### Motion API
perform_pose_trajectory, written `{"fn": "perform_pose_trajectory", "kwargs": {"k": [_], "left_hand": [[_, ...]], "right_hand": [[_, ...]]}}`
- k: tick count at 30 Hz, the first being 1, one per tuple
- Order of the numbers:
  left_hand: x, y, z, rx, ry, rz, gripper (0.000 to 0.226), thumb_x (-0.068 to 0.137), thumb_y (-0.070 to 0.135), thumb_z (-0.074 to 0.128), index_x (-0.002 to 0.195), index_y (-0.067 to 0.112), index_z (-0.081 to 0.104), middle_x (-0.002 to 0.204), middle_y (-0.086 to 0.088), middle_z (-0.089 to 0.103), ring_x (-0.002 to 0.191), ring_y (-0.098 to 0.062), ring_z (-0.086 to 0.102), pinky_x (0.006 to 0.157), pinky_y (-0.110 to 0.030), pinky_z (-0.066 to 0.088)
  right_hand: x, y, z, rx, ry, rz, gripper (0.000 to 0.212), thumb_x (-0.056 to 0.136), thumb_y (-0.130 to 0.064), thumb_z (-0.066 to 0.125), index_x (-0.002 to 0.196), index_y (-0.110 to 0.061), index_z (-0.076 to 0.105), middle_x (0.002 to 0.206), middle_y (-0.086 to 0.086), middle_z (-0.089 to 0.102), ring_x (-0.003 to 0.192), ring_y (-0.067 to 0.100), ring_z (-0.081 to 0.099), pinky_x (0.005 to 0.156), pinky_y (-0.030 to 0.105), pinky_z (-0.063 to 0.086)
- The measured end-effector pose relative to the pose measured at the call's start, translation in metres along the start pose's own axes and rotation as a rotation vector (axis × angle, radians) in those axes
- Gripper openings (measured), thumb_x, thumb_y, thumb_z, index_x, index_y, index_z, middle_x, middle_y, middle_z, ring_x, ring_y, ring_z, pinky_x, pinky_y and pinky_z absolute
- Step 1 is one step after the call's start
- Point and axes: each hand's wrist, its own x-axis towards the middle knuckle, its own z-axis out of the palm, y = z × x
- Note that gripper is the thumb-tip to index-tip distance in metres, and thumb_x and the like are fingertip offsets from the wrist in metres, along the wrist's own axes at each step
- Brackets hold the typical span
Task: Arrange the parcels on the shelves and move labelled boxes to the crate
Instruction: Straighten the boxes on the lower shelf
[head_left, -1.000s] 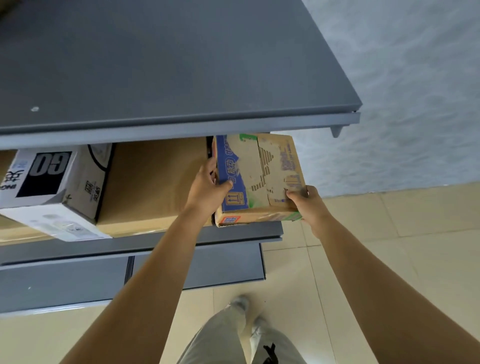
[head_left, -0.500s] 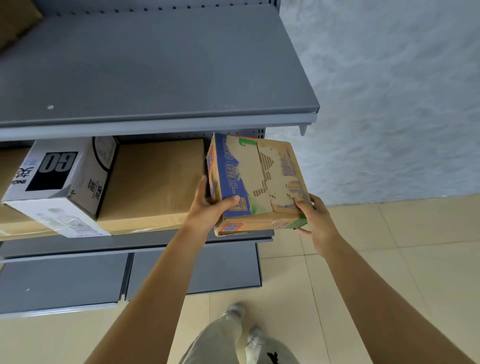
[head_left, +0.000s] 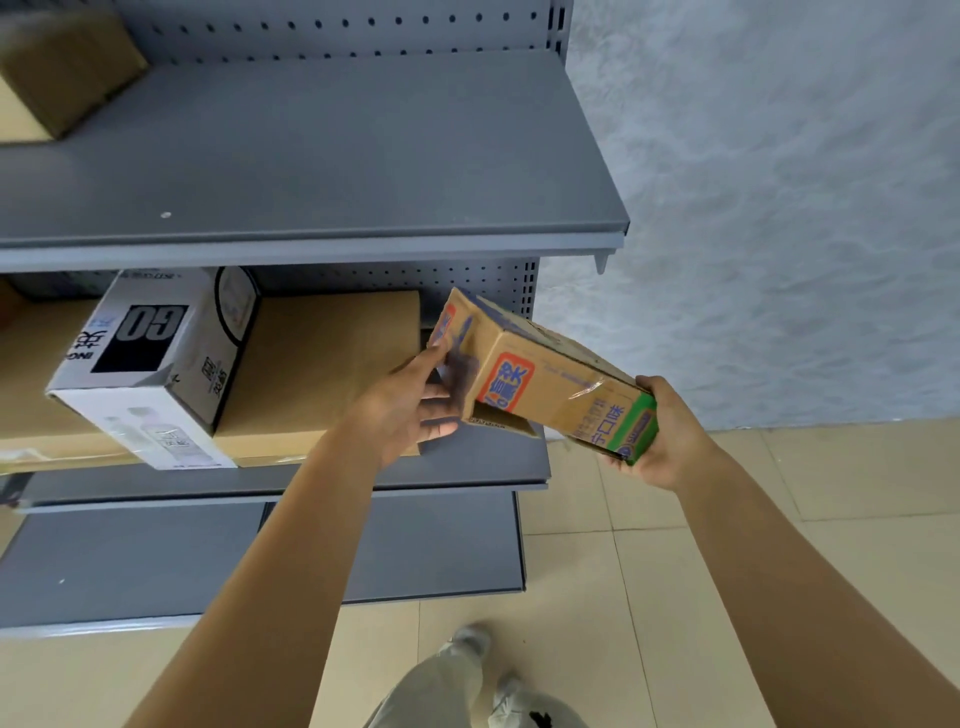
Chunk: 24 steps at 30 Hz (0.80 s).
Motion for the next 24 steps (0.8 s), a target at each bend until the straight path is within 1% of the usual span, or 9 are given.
{"fn": "perform_pose_trajectory", "kwargs": {"k": [4,6,9,13,16,18,20,22,24], "left_hand": [[-0.001,-0.001,0.000,-0.015,-0.034,0.024,0.047,0.098,0.045,0.052,0.134,0.016,0.052,0.116,-0.012,0.068,0.099,-0.024,0.068,0.084,-0.039,0.054],[0.000,-0.003,0.002,0.031,-0.045,-0.002,0.055,0.092,0.052,0.056,0.134,0.017,0.051,0.120,-0.011,0.068,0.102,-0.023,0.069,0.074,-0.036,0.057],[0.000,-0.010,0.001,0.079,-0.064,-0.018,0.062,0.085,0.057,0.061,0.132,0.017,0.054,0.117,-0.008,0.071,0.100,-0.020,0.071,0.060,-0.030,0.059],[0.000,-0.028,-0.004,0.090,-0.150,0.073,0.079,0.077,0.039,0.078,0.143,0.019,0.040,0.128,-0.005,0.067,0.109,-0.021,0.070,0.080,-0.042,0.061],[-0.002,-0.040,0.003,0.246,-0.099,0.222,0.093,0.077,0.021,0.083,0.151,0.031,0.028,0.136,0.000,0.055,0.119,-0.017,0.063,0.091,-0.045,0.057],[-0.006,-0.043,0.012,0.367,-0.045,0.328,0.115,0.072,0.014,0.086,0.156,0.034,0.010,0.127,0.013,0.049,0.126,-0.009,0.051,0.095,-0.038,0.054],[-0.012,-0.047,0.019,0.478,-0.004,0.432,0.121,0.074,0.004,0.083,0.157,0.025,-0.003,0.112,0.020,0.039,0.118,0.006,0.043,0.096,-0.014,0.046],[-0.016,-0.051,0.020,0.606,0.003,0.546,0.126,0.071,0.007,0.085,0.157,0.018,-0.006,0.118,0.012,0.032,0.108,0.017,0.041,0.085,0.005,0.036],[-0.015,-0.057,0.015,0.732,0.027,0.679,0.125,0.066,0.011,0.088,0.157,0.015,0.002,0.128,0.007,0.027,0.108,0.009,0.044,0.087,0.007,0.031]], "right_hand": [[-0.003,0.002,-0.006,0.089,-0.054,-0.035,0.025,0.096,-0.040,0.048,0.092,-0.020,0.062,0.091,0.008,0.068,0.083,0.026,0.064,0.068,0.036,0.052],[-0.003,0.006,-0.008,0.153,-0.122,-0.117,0.021,0.098,-0.034,0.049,0.107,-0.021,0.063,0.099,0.005,0.072,0.086,0.023,0.068,0.067,0.036,0.054],[-0.005,0.014,-0.015,0.090,-0.243,-0.238,0.027,0.101,-0.026,0.044,0.121,-0.022,0.061,0.111,0.002,0.073,0.093,0.018,0.071,0.083,0.040,0.052],[-0.002,0.022,-0.029,-0.069,-0.247,-0.274,0.039,0.100,-0.014,0.040,0.133,-0.024,0.057,0.122,0.002,0.069,0.113,0.022,0.063,0.102,0.049,0.044],[-0.003,0.023,-0.022,-0.253,-0.130,-0.274,0.035,0.099,-0.017,0.046,0.131,-0.027,0.057,0.117,0.000,0.068,0.108,0.018,0.063,0.098,0.043,0.047],[-0.005,0.020,-0.016,-0.312,-0.056,-0.260,0.032,0.100,-0.025,0.049,0.132,-0.029,0.055,0.125,-0.002,0.064,0.109,0.018,0.061,0.095,0.042,0.045],[-0.007,0.015,-0.013,-0.266,-0.090,-0.230,0.029,0.100,-0.042,0.046,0.126,-0.036,0.057,0.131,-0.008,0.060,0.116,0.022,0.059,0.102,0.048,0.040],[-0.007,0.008,-0.014,-0.146,-0.139,-0.182,0.037,0.098,-0.056,0.041,0.128,-0.039,0.056,0.137,-0.011,0.054,0.124,0.026,0.054,0.102,0.049,0.038],[-0.004,0.002,-0.018,-0.042,-0.182,-0.142,0.053,0.095,-0.065,0.038,0.138,-0.037,0.050,0.145,-0.010,0.049,0.132,0.032,0.046,0.101,0.051,0.039]]}}
